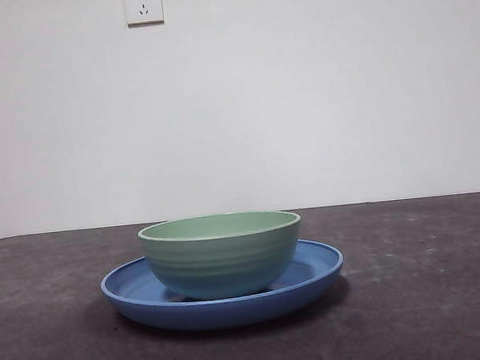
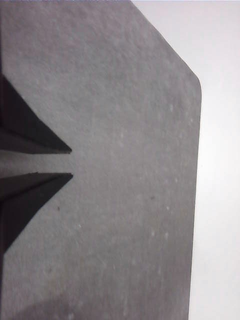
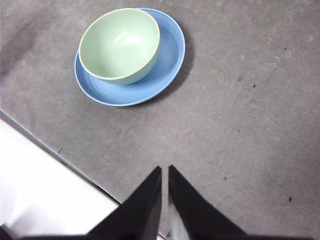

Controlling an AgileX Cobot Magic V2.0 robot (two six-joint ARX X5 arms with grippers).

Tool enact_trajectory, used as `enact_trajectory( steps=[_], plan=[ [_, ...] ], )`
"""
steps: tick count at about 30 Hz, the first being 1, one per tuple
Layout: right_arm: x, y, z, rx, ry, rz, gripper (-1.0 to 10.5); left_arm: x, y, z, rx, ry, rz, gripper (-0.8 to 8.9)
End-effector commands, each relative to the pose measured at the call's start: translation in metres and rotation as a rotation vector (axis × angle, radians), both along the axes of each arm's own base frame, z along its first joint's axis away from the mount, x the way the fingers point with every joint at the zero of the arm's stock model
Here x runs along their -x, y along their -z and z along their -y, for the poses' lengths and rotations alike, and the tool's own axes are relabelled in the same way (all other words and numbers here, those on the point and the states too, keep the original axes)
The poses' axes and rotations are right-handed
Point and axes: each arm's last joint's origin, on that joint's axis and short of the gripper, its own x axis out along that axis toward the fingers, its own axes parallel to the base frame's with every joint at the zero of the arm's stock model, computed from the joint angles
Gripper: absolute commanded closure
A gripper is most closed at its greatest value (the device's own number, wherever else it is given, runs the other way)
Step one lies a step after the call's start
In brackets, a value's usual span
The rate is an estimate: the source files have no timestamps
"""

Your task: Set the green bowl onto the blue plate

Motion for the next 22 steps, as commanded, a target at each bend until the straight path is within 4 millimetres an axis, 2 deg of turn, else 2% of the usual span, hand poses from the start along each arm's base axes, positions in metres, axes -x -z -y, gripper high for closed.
enact_trajectory(
  steps=[1,6,13,22],
  plan=[
    [-0.001,-0.002,-0.001,-0.010,0.001,0.004,9.3,0.000,0.001,-0.001,-0.014,-0.004,0.017,7.54],
    [-0.001,-0.002,-0.001,-0.010,0.001,0.004,9.3,0.001,0.004,-0.003,-0.025,-0.019,0.026,7.54],
    [-0.001,-0.002,-0.001,-0.010,0.001,0.004,9.3,-0.002,0.026,-0.003,-0.009,-0.023,0.031,7.54],
    [-0.001,-0.002,-0.001,-0.012,0.001,0.008,9.3,-0.002,0.027,-0.003,-0.010,-0.019,0.039,7.54]
  ],
)
